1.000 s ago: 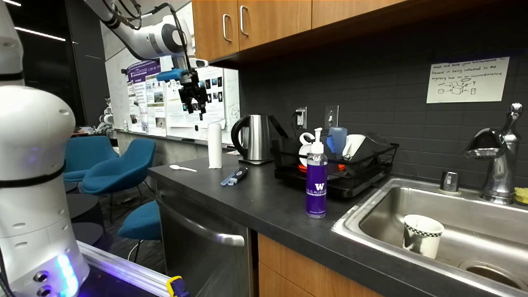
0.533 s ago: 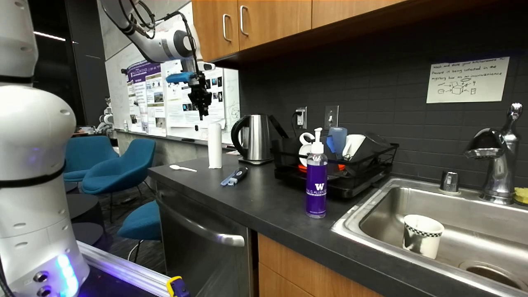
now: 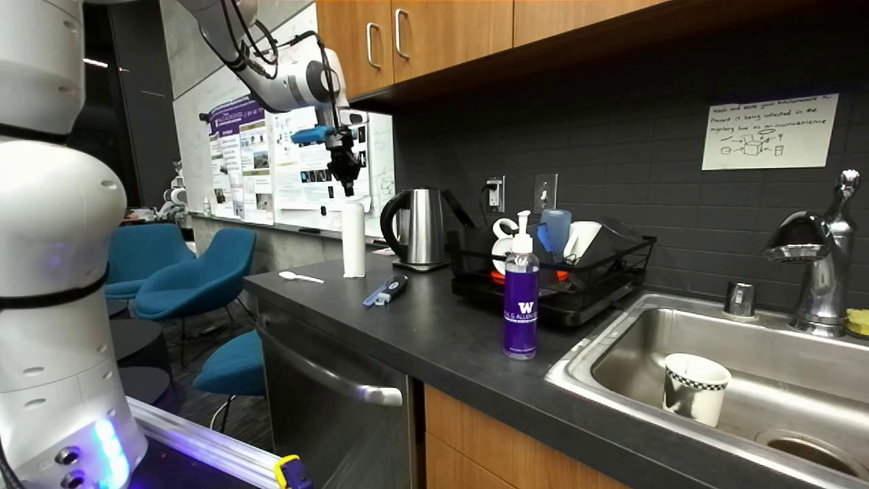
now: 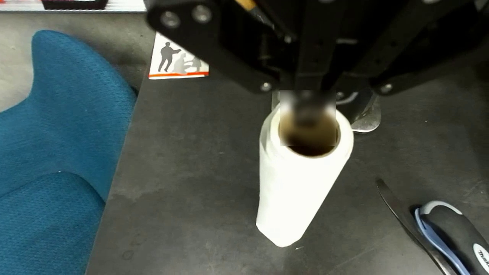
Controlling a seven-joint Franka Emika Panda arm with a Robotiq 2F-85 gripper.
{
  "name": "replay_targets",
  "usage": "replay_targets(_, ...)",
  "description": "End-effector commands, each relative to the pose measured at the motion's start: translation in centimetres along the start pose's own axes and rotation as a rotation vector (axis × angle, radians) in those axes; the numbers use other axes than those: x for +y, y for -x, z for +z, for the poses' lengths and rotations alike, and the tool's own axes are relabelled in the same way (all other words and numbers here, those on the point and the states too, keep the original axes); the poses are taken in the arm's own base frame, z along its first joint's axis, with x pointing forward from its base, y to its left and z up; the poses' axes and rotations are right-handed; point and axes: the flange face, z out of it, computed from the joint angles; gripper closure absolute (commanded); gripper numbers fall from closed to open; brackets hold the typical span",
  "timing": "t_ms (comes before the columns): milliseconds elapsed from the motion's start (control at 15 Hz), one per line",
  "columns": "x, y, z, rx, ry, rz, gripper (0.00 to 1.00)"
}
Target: Move the paper towel roll to the right.
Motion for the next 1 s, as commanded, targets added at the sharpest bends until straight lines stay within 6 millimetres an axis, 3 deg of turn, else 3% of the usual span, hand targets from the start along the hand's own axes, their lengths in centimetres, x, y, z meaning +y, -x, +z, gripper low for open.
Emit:
replay_targets(0,-0.5,-1.2,0.2,-0.037,0.025,0.028,1.0)
replay_targets(933,-0.7,-1.6,2.8,-0.124,0.076,0.04,1.0)
